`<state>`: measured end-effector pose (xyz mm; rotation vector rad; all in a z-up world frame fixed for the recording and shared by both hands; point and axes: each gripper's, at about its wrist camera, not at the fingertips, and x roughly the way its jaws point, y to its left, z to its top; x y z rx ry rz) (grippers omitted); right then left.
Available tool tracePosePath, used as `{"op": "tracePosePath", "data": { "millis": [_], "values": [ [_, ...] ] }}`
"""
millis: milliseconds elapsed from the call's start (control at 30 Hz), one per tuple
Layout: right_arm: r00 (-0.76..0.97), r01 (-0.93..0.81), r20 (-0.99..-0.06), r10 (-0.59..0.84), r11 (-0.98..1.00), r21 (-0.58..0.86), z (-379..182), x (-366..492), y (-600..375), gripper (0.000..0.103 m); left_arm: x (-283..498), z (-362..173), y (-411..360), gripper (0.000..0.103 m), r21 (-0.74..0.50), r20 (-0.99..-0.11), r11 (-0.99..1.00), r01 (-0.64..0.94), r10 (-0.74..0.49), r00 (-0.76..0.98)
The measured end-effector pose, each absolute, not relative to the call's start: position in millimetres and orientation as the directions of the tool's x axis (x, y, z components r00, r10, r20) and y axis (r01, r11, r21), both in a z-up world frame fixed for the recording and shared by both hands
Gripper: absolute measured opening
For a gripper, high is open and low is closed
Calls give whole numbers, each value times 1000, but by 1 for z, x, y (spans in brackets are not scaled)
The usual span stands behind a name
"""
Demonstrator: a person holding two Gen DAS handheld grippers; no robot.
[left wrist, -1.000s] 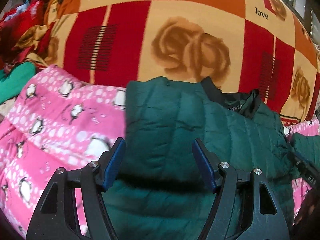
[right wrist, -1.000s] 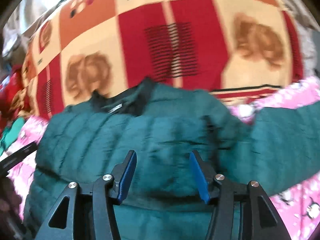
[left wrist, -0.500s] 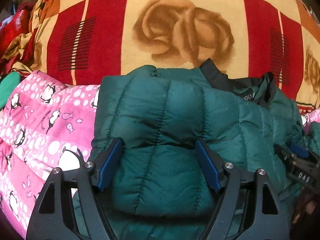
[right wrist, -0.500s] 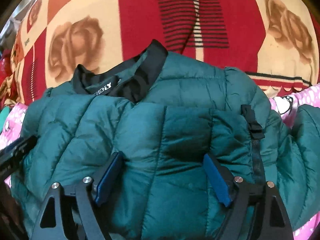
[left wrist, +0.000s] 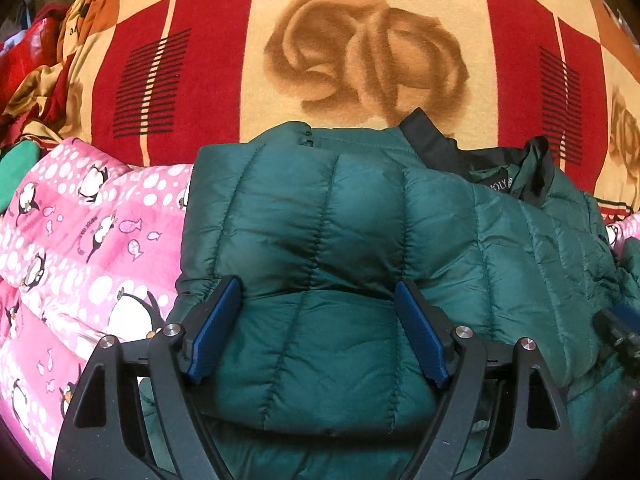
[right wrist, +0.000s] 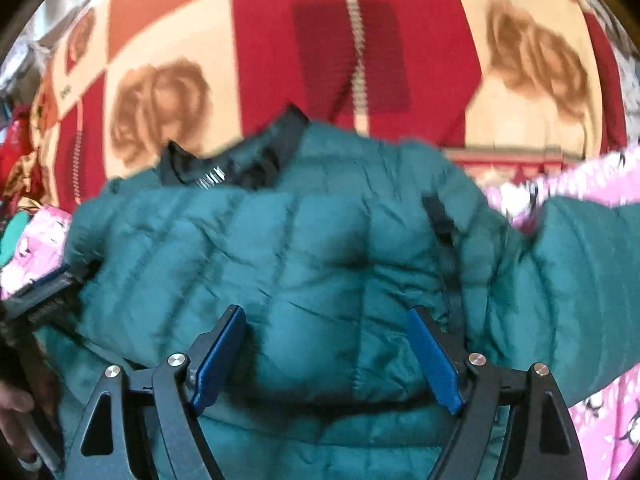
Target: Fold large clothes
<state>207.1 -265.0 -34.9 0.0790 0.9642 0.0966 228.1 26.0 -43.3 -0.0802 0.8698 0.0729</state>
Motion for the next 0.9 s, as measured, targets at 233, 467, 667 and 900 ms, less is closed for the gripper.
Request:
{"op": "tracePosePath", "data": {
  "millis": [233, 467, 667, 900],
  "values": [
    [546, -58, -833, 91, 996, 71, -42, 210, -257, 81, 229, -45, 23, 83, -33, -762, 995, -91, 34, 647],
    [587, -50, -805, 88, 996, 73, -26, 197, -259, 81, 228, -46, 23, 84, -43, -756, 995, -90, 26, 654],
    [542, -42, -836, 81, 997, 69, -48, 206, -261, 83, 228, -47, 23, 87, -49, -753, 996, -80, 16, 657],
    [572, -45, -816, 80, 997, 66, -30, 195, -261, 83, 222, -40, 18, 87, -6, -751, 996, -85, 52, 658]
  ]
}}
